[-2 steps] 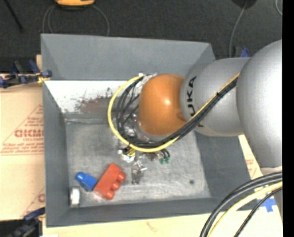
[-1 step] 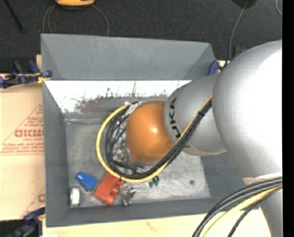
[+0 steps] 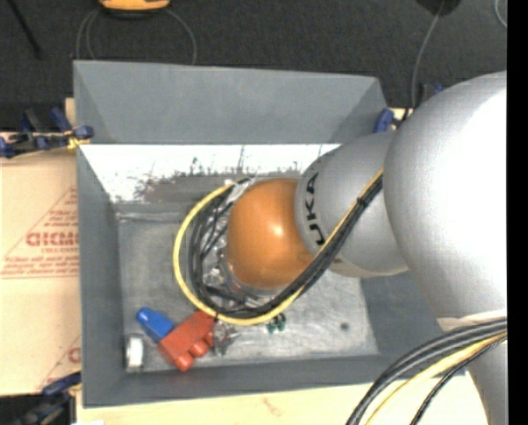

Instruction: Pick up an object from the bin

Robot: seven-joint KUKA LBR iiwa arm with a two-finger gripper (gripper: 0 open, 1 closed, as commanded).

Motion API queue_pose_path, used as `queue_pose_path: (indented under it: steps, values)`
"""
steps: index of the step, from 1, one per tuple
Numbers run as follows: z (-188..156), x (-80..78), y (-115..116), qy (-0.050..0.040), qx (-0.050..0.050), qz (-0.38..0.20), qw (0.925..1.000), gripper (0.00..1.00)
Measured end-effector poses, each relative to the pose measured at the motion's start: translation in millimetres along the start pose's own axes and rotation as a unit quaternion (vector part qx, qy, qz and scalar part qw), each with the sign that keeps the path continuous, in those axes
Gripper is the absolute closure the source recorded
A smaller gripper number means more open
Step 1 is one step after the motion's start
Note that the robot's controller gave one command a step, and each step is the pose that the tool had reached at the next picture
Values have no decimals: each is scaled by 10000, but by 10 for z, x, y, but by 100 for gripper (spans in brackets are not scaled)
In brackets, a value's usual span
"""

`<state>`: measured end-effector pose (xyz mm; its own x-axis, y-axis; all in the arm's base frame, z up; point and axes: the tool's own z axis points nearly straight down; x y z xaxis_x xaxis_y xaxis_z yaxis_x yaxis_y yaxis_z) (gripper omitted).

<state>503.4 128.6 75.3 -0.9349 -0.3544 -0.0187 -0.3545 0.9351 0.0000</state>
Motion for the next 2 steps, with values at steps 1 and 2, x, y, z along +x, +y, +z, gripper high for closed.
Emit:
queue_pose_path:
  steps: [1, 2]
  values:
    - [-1, 125, 64, -18, -1, 854, 9963, 100]
    - [-1168, -95, 68, 33, 15, 836, 9965, 100]
